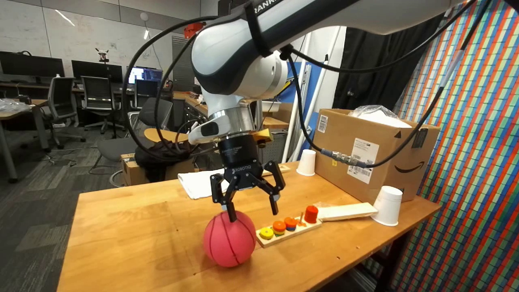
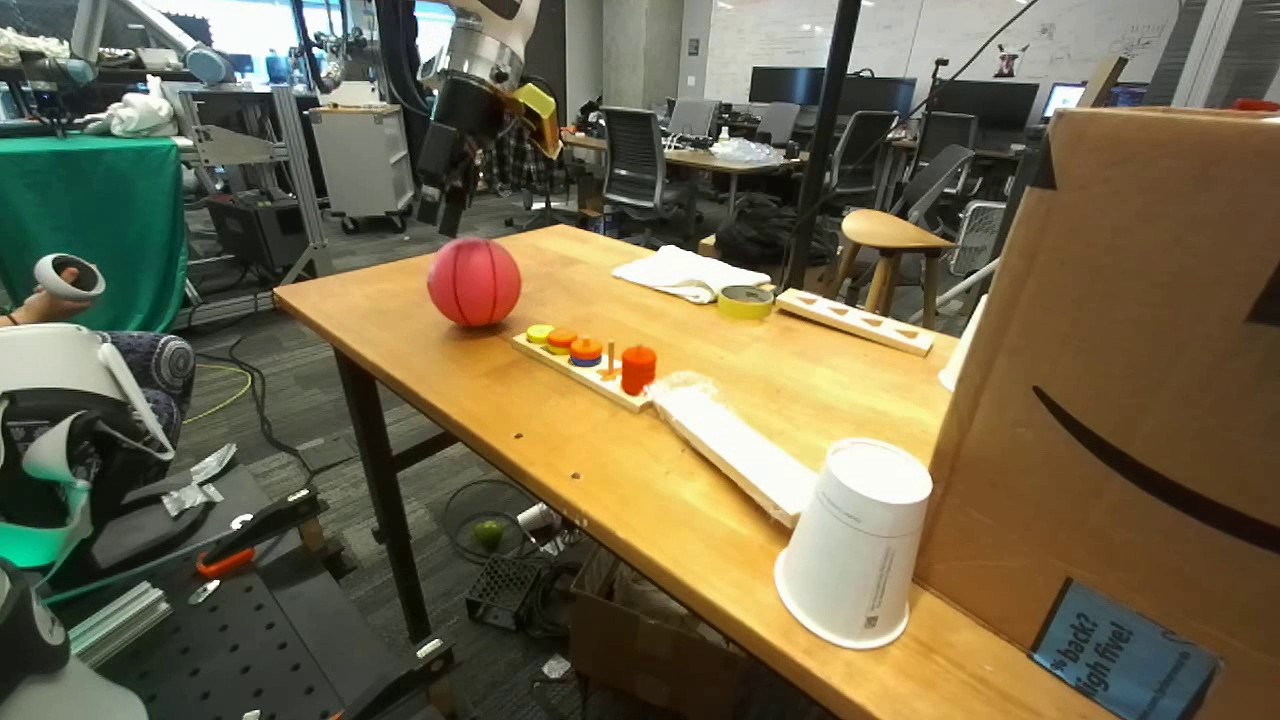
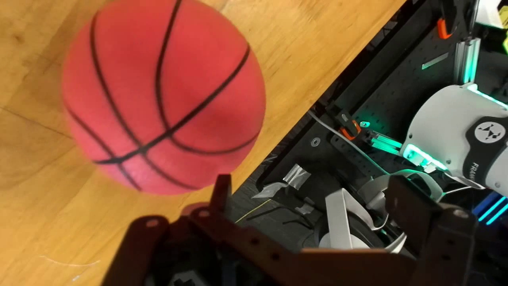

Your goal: Move the basketball to the right

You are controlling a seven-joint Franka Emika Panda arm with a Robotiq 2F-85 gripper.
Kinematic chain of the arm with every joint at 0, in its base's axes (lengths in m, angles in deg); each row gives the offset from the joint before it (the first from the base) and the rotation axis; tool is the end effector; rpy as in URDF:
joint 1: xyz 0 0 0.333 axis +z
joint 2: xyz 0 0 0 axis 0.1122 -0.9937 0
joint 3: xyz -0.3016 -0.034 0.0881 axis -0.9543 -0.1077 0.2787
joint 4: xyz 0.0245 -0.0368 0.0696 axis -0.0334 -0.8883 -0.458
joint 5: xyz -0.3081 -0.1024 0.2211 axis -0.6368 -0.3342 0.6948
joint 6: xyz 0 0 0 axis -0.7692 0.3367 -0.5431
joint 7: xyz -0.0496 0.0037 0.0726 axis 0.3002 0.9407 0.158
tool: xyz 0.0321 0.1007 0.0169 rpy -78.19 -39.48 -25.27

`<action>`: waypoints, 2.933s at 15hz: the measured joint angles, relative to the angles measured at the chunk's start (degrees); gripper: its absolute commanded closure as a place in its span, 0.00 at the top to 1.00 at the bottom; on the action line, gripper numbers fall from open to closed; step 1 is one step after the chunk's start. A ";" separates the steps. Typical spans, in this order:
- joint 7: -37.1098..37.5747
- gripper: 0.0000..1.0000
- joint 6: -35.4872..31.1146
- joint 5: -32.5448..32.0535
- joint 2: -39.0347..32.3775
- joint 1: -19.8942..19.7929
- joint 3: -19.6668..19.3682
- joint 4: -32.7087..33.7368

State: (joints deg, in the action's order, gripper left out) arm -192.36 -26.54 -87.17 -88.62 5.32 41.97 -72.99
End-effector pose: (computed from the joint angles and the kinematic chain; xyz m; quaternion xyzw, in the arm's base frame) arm 0.5081 0.2361 0.3590 -0.3770 -0.8947 0.1477 0.1886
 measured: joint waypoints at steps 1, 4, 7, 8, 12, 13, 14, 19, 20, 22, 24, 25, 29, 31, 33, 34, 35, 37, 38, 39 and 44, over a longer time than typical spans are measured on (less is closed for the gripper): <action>-0.25 1.00 0.66 -0.08 -0.71 -0.06 0.00 0.66; -0.84 1.00 2.78 -0.33 -2.50 -0.08 0.02 2.38; -1.36 1.00 4.78 -0.42 -4.07 -0.08 0.04 3.84; -1.49 1.00 5.30 -0.45 -4.50 -0.08 0.05 4.23; -1.63 1.00 7.36 -2.00 -5.68 0.10 0.21 5.47; -1.63 1.00 7.70 -2.57 -5.93 0.21 0.27 5.66; -1.65 1.00 8.00 -2.90 -6.20 0.25 0.36 5.82; -2.63 1.00 8.08 -3.92 -7.72 -0.26 0.26 6.04; -2.95 1.00 7.99 -4.04 -8.18 -0.62 0.12 6.09; -4.18 1.00 6.80 -4.07 -9.03 -1.76 -0.26 6.27; -6.30 1.00 4.42 -3.99 -9.50 -3.49 -0.56 6.52; -7.51 1.00 3.15 -3.80 -9.48 -4.42 -0.63 6.84; -12.10 1.00 -2.67 -2.42 -9.00 -7.72 -1.06 9.07; -13.50 1.00 -5.90 -2.25 -8.89 -8.60 -1.30 10.12; -13.93 1.00 -9.34 -2.37 -8.87 -8.81 -1.84 10.81; -13.94 1.00 -10.94 -2.60 -8.87 -8.82 -2.25 11.00; -13.94 1.00 -12.28 -3.00 -8.88 -8.85 -2.79 11.09; -13.90 1.00 -14.33 -3.91 -8.98 -9.04 -4.27 11.11; -13.87 1.00 -15.08 -4.45 -9.11 -9.31 -5.07 11.11; -13.81 1.00 -15.64 -4.90 -9.25 -9.68 -5.84 11.11; -11.23 1.00 -18.48 -7.85 -10.09 -11.91 -9.82 11.04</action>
State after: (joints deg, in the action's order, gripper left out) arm -203.59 -45.03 -95.02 -98.71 -6.59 32.15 -61.95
